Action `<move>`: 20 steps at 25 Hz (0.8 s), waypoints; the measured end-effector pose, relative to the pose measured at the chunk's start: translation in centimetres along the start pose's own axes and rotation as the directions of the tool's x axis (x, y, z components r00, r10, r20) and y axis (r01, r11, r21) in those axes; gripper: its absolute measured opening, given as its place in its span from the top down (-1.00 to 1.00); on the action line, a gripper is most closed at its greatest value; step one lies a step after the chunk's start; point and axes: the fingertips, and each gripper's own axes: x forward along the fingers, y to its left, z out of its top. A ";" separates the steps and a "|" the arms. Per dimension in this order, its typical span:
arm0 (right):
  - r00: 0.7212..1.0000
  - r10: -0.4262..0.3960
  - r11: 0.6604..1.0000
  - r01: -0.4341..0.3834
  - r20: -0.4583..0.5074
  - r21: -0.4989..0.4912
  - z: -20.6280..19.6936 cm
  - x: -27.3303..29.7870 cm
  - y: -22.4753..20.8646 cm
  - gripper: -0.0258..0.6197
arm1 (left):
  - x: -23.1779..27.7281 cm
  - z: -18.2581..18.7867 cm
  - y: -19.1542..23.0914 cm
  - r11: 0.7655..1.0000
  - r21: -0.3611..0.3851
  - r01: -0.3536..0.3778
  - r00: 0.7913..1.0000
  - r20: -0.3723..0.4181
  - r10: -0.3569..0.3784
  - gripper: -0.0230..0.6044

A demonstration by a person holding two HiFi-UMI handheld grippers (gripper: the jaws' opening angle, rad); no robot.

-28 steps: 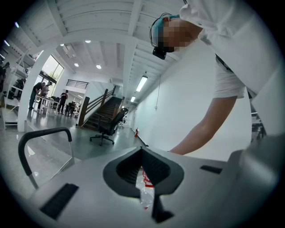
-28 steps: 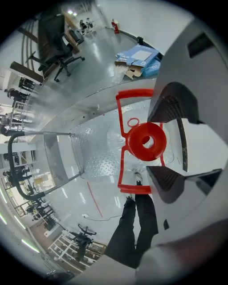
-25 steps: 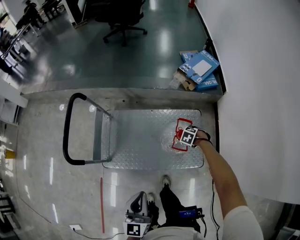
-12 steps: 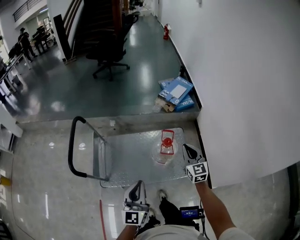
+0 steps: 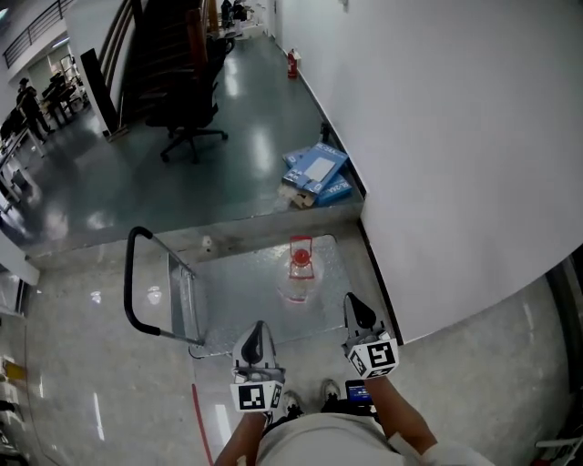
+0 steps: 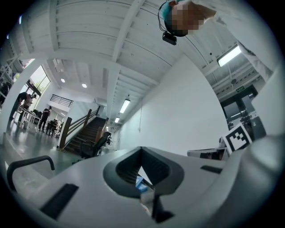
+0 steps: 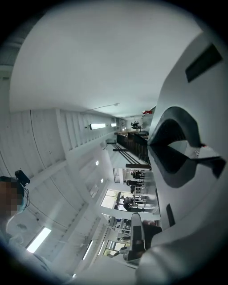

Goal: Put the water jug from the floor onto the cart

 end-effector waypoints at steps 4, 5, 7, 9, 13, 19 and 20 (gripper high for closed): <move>0.999 0.017 0.999 -0.015 -0.051 0.029 -2.0 -2.9 -0.6 0.89 | -0.8 -1.0 -2.1 1.000 -0.001 -0.024 0.999 -0.034 0.024 0.92; 0.998 0.021 0.999 -0.018 -0.062 0.040 -2.6 -3.3 -0.7 0.89 | -0.9 -1.5 -2.4 1.000 0.002 -0.028 0.999 -0.046 0.028 0.92; 0.997 0.030 0.998 -0.025 -0.077 0.059 -3.5 -3.7 -0.8 0.89 | -0.9 -2.2 -2.8 0.999 0.004 -0.036 0.997 -0.065 0.037 0.92; 0.995 0.040 0.997 -0.035 -0.089 0.065 -3.9 -3.8 -0.9 0.89 | -0.6 -2.5 -3.4 0.999 0.006 -0.039 0.997 -0.072 0.039 0.92; 0.994 0.064 0.996 -0.059 -0.088 0.061 -3.9 -3.4 -1.3 0.89 | -0.1 -2.5 -4.5 0.999 0.018 -0.034 0.997 -0.073 0.035 0.92; 0.994 0.075 0.995 -0.070 -0.078 0.066 -3.7 -3.4 -1.2 0.89 | -0.1 -2.2 -4.7 0.999 0.029 -0.040 0.997 -0.066 0.042 0.92; 0.994 0.076 0.995 -0.071 -0.079 0.065 -3.7 -3.4 -1.2 0.89 | -0.1 -2.1 -4.7 0.999 0.030 -0.040 0.997 -0.065 0.042 0.92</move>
